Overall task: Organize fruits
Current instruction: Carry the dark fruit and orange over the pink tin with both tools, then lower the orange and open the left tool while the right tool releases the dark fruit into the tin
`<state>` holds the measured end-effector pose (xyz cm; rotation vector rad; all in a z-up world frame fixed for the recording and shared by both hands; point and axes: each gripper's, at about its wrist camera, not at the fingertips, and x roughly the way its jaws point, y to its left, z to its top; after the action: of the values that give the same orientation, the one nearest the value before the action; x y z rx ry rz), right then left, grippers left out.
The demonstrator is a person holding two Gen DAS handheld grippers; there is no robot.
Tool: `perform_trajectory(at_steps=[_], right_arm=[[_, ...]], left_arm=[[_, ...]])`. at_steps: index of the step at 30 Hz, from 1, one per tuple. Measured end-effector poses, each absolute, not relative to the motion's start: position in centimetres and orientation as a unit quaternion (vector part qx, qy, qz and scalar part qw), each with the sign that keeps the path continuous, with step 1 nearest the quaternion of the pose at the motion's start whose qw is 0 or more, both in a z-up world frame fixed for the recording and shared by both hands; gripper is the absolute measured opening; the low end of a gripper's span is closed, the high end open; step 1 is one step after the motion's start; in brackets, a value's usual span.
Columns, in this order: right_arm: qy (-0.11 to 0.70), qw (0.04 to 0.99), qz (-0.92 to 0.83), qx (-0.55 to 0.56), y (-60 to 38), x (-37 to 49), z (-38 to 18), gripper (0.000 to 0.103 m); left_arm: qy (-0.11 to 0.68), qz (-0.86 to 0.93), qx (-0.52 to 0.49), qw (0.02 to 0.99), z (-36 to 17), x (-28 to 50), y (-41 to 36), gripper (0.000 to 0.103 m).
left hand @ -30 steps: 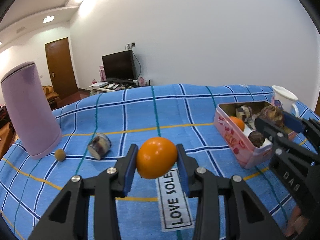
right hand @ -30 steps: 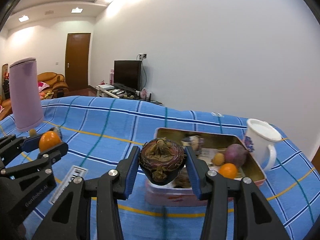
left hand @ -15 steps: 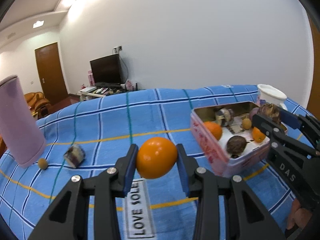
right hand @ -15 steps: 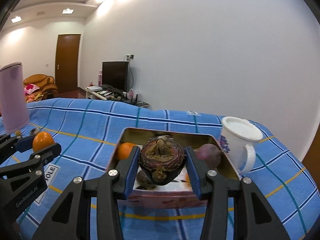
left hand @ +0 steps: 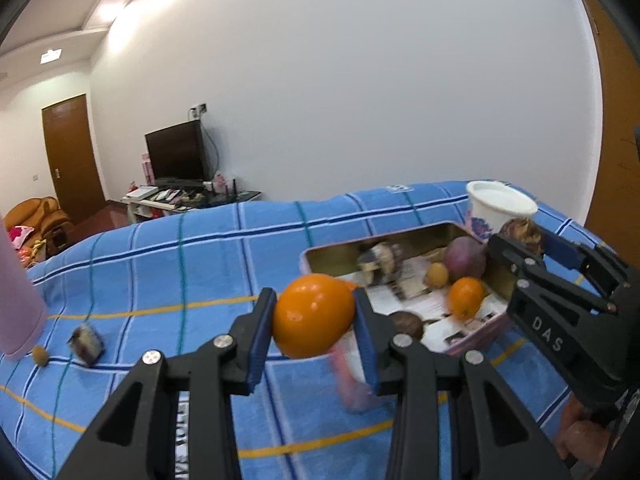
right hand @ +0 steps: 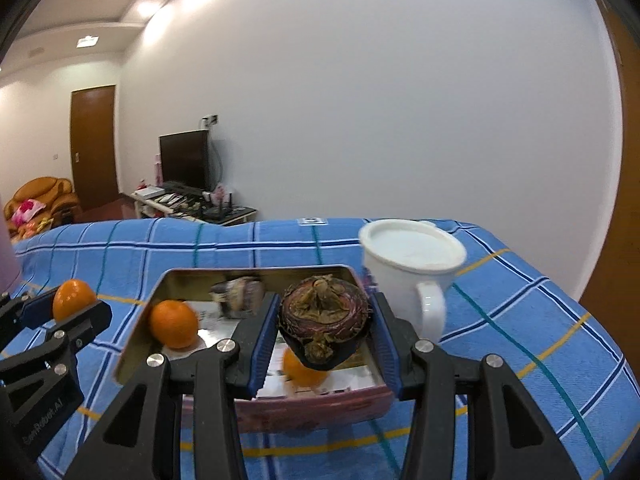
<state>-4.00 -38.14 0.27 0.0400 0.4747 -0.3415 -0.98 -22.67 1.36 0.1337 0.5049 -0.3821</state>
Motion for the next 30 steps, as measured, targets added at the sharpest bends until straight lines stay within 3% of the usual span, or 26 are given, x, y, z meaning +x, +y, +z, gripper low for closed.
perform_trajectory(at_steps=[30], right_arm=[[0.31,0.94,-0.136,0.046,-40.7,0.9,-1.7,0.048]], left_arm=[[0.314,-0.216,0.042,0.923,-0.9,3.4,-27.9,0.04]])
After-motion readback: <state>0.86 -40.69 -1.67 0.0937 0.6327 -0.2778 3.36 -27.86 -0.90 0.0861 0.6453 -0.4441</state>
